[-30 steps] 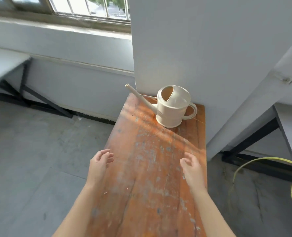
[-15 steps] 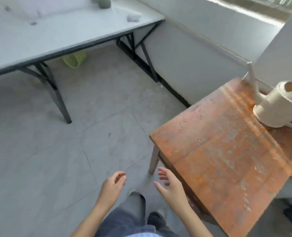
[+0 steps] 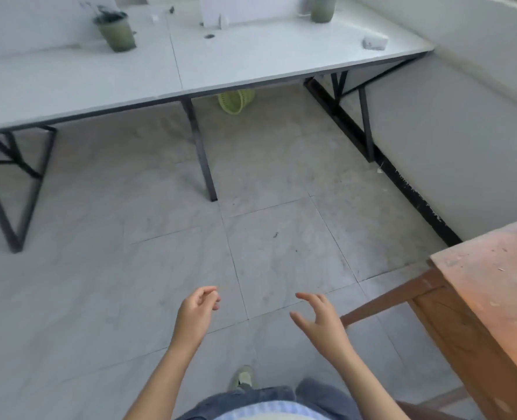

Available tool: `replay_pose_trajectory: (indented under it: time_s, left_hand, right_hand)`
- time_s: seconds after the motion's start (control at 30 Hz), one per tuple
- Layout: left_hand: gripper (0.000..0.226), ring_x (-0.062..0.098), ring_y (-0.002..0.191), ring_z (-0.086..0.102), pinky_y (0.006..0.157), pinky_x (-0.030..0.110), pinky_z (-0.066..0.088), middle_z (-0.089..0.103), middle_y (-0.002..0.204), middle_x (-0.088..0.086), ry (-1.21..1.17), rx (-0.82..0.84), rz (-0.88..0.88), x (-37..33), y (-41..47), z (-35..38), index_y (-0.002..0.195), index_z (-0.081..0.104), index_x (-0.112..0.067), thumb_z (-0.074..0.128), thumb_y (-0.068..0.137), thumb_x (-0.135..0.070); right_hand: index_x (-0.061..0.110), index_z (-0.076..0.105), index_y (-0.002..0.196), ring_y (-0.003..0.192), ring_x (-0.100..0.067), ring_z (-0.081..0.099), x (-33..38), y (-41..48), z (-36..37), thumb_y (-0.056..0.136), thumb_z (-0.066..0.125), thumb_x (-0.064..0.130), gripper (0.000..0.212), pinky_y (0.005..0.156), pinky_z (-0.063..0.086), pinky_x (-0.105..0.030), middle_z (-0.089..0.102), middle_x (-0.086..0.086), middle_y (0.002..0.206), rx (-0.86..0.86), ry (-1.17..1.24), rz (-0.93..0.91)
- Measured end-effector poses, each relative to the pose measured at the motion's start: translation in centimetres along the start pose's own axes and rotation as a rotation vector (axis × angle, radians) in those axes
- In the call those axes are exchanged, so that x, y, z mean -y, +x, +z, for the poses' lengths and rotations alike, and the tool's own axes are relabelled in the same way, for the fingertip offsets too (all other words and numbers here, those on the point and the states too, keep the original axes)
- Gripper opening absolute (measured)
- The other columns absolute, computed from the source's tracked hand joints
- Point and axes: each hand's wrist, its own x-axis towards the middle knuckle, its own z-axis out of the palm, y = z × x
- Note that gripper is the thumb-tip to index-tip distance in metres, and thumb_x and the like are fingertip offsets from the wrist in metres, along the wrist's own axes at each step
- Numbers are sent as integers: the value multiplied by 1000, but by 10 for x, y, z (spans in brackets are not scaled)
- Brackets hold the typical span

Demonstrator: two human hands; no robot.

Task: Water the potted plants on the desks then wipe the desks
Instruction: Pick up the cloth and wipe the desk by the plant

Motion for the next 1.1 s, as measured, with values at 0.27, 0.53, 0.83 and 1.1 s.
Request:
replay_pose_trajectory:
  time_s: [0.27,0.53,0.83,1.1]
  left_hand:
    - [17,21,78,59,69,29,41,63,85,7,-105,1,-170,22,40,-21,82,59,-14,46,93,-13]
    - [19,22,80,59,68,25,42,63,82,3,-6,139,-62,-52,136,44,78,58,-19,47,93,-14]
    - [19,15,78,59,70,21,42,64,84,1,11,208,33,-157,213,122,81,58,-22,47,93,-13]
    - [19,21,80,60,71,28,42,65,85,6,41,227,-77,-187,290,186,80,60,-15,47,93,-15]
  right_hand:
    - [18,51,122,120,-14,44,19,29,16,86,59,24,38,94,30,-16,47,5,118,20,-48,76]
    - [18,49,124,121,-17,43,14,132,-41,86,58,28,40,95,31,-20,48,-3,129,-77,-37,110]
    - [14,52,123,120,-18,45,19,241,-137,86,59,23,38,92,32,-23,50,-5,128,-243,49,136]
    - [19,49,124,123,-16,42,-12,307,-168,87,56,29,39,98,33,-24,48,-1,130,-163,53,245]
